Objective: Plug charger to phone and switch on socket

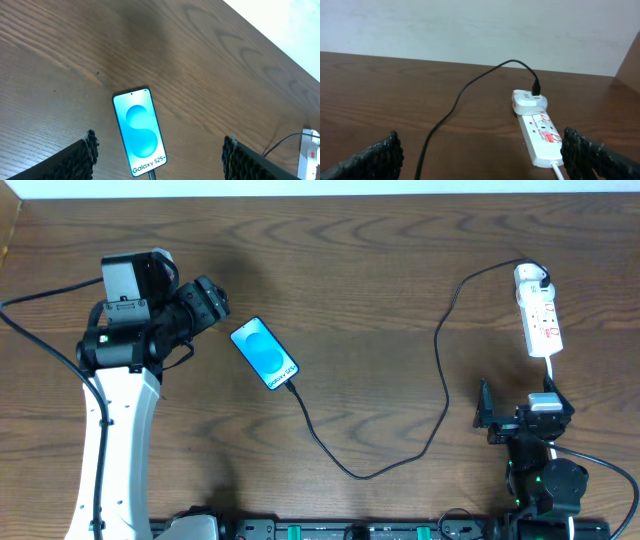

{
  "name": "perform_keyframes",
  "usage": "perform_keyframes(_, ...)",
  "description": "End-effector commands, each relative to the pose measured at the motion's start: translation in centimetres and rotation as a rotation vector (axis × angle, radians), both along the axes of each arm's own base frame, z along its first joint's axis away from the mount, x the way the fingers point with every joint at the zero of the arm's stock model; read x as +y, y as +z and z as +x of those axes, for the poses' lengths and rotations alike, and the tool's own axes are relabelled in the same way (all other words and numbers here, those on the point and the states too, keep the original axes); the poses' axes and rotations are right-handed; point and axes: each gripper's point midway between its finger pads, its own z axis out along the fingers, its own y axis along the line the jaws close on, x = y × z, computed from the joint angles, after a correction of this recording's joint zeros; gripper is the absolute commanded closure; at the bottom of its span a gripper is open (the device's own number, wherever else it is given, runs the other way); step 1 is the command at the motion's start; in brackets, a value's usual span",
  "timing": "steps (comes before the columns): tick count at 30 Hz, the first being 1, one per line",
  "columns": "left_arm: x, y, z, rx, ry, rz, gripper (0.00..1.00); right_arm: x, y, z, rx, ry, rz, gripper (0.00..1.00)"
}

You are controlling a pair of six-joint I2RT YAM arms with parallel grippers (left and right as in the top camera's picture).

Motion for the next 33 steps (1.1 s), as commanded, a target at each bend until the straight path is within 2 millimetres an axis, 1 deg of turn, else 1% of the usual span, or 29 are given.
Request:
perform_keyframes(1,0.3,0.2,0.0,-0.007,0.006,0.012,0.2,0.0,0.1,0.0,-0.004,-0.007,0.011,0.01)
perform_keyframes(25,0.3,0.2,0.0,-0.005,0.006,0.012,0.2,0.0,0.0,0.0,-0.004,-0.007,0.011,0.01)
perform_keyframes(29,0.1,-0.3,-0.8,0.027,0.002,0.01,0.2,0.0,0.0,0.0,-0.004,-0.007,0.011,0.01)
perform_keyframes(33,1.7,0.6,-2.1,-0.003,0.065,0.086,0.2,0.0,0.0,0.0,-0.004,-0.007,0.011,0.01)
